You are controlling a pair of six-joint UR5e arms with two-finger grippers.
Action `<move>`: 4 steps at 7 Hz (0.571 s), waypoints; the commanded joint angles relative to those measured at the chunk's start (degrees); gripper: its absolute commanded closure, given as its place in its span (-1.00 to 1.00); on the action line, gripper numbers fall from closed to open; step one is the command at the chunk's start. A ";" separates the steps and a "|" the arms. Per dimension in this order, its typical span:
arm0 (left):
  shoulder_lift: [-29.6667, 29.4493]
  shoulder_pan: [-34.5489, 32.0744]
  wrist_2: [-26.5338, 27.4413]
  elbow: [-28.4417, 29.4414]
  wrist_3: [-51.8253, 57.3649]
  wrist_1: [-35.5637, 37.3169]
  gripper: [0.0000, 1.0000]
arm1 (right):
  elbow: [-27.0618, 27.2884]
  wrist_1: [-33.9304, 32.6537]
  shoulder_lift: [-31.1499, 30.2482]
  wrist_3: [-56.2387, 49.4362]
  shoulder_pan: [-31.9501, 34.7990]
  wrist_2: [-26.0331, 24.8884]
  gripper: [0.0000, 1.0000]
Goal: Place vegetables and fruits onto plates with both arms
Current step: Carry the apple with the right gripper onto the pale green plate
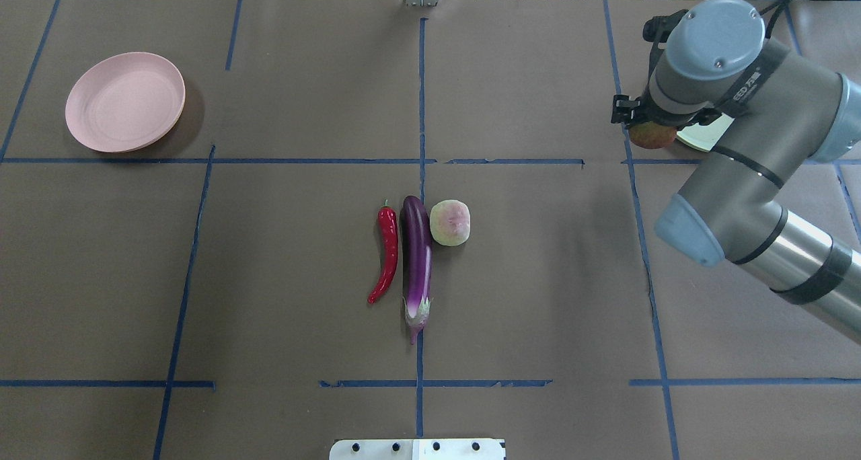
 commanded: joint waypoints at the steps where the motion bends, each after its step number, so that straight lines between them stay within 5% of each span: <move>1: 0.00 0.13 -0.11 0.05 -0.09 0.07 -1.00 | -12.14 11.39 -0.31 -10.64 8.48 5.88 0.94; 4: -0.17 0.48 -0.11 -0.65 -0.09 -0.46 -1.00 | -26.92 23.09 0.48 -13.94 13.26 12.75 0.98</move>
